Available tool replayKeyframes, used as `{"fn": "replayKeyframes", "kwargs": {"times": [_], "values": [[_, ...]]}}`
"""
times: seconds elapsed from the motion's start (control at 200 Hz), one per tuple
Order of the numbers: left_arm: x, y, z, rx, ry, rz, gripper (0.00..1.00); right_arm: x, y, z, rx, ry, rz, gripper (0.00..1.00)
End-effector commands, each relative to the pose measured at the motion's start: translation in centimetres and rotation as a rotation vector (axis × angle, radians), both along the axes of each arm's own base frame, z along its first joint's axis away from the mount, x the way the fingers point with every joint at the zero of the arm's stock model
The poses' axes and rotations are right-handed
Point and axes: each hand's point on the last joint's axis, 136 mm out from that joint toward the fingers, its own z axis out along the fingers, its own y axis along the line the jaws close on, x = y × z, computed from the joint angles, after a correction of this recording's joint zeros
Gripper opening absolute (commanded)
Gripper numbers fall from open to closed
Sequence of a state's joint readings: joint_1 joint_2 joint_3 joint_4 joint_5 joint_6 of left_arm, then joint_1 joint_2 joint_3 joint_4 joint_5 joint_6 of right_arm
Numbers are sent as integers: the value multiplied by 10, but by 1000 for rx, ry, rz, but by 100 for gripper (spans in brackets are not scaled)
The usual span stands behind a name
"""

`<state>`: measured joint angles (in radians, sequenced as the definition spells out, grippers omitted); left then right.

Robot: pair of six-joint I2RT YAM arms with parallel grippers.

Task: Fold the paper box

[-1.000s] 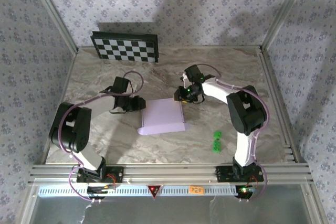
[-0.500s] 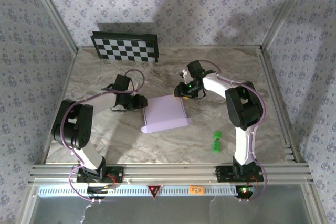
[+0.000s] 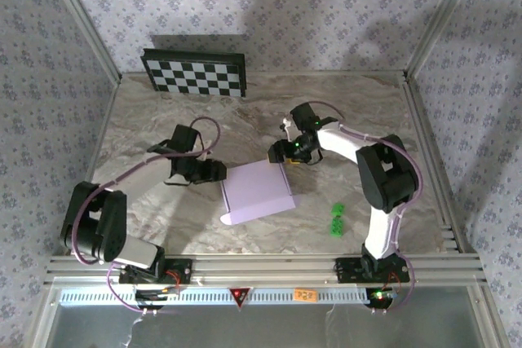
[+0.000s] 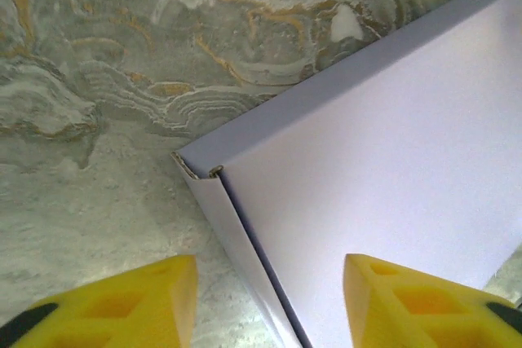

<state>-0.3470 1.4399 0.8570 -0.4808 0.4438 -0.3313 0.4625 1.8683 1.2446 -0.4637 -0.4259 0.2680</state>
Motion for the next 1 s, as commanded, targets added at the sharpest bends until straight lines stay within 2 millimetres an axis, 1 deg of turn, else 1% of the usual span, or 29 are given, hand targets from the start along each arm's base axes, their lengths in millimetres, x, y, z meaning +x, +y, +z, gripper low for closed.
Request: {"fn": "replayKeyframes", "kwargs": {"times": [0.0, 0.04, 0.11, 0.125, 0.225, 0.27, 0.315, 0.355, 0.365, 0.385, 0.455, 0.57, 0.69, 0.775, 0.86, 0.999], "values": [[10, -1, 32, 25, -73, -99, 55, 1, -10, 26, -17, -92, 24, 76], [16, -7, 45, 8, -105, -142, 57, 1, -12, 31, -13, -115, 32, 76], [26, -14, 56, 2, -139, -212, 60, 3, -16, 42, -9, -160, 37, 77], [31, -17, 61, 0, -154, -225, 60, 4, -18, 44, -14, -172, 32, 77], [41, -29, 76, -18, -116, -321, 61, 9, -29, 56, -57, -216, 13, 76], [45, -36, 83, -35, -107, -370, 60, 8, -32, 62, -57, -232, 15, 76], [42, -46, 90, -60, -106, -445, 60, 7, -35, 69, -48, -250, 19, 76], [43, -52, 94, -69, -128, -504, 60, 10, -35, 80, -22, -285, 29, 76], [45, -53, 93, -67, -130, -505, 60, 4, -37, 72, -25, -268, 33, 76], [49, -55, 91, -67, -130, -495, 60, 2, -37, 72, -17, -273, 40, 76], [58, -65, 85, -86, -131, -506, 59, 3, -40, 79, 12, -307, 49, 74], [69, -69, 59, 21, -183, -558, 59, 2, -43, 88, 43, -352, 63, 72], [70, -70, 40, 69, -154, -588, 58, 3, -43, 92, 66, -411, 80, 72], [74, -75, 33, 61, -161, -565, 56, 3, -41, 91, 76, -446, 103, 72], [68, -84, 30, 34, -174, -598, 56, 3, -39, 90, 89, -475, 122, 72], [60, -82, 9, 46, -139, -644, 54, 1, -35, 88, 115, -513, 159, 73]]}}
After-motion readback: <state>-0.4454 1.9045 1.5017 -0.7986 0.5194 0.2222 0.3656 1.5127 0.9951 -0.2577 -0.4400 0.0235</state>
